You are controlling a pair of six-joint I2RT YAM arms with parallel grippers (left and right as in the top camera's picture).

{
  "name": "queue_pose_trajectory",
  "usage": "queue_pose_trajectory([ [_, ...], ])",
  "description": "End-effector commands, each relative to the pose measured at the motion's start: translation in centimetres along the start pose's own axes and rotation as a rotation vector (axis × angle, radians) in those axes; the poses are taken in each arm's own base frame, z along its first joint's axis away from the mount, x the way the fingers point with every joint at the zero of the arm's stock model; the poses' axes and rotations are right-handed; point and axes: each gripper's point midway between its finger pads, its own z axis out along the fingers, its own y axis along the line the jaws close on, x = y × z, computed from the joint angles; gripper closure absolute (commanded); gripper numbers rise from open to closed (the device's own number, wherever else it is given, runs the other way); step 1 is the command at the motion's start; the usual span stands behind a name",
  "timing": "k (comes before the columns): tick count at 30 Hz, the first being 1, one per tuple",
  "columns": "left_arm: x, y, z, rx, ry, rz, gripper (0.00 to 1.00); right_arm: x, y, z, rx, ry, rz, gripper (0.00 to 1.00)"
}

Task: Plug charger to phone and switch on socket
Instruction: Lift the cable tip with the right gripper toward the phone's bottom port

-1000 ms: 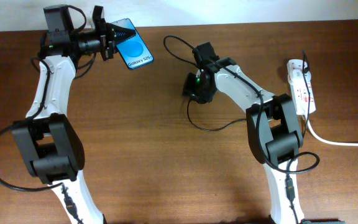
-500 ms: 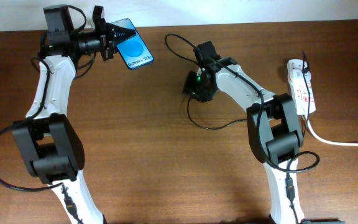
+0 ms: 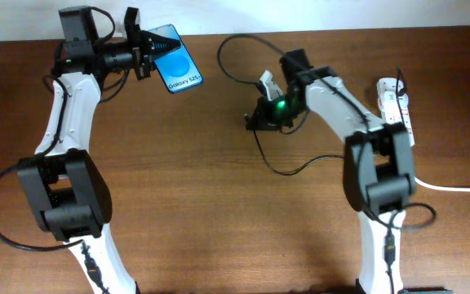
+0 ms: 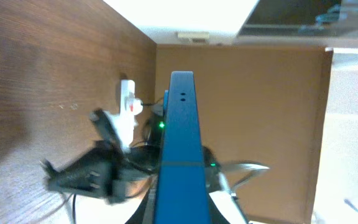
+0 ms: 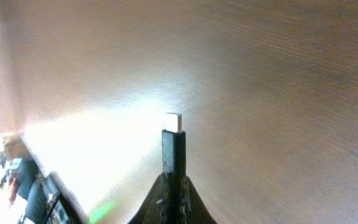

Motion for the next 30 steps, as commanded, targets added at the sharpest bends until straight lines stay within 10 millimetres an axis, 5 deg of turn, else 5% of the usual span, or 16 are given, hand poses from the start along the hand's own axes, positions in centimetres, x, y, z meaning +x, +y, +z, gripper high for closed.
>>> queue_pose_trajectory([
  [1, 1.3, -2.0, 0.1, 0.056, 0.068, 0.061, 1.0, 0.9, 8.8, -5.6, -0.197, -0.06, -0.329, 0.96],
  [10, 2.7, -2.7, 0.8, 0.092, 0.131, 0.085, 1.0, 5.8, 14.9, -14.4, -0.223, -0.107, -0.347, 0.95],
  [13, 2.9, -2.8, 1.2, 0.094, 0.141, 0.087, 1.0, 7.7, 15.4, -17.6, -0.195, -0.168, -0.342, 0.95],
  [16, 3.1, -2.9, 1.3, 0.098, 0.148, 0.094, 1.0, 10.7, 13.5, -20.2, -0.146, -0.266, -0.279, 0.96],
  [21, 4.2, -2.9, 3.7, 0.082, 0.172, 0.13, 1.0, 11.9, 11.1, -18.3, -0.158, -0.365, -0.112, 0.96],
  [30, 6.5, -2.8, 8.9, 0.025, 0.2, 0.153, 1.0, 7.1, 16.4, -10.4, -0.112, -0.396, -0.091, 0.96],
])
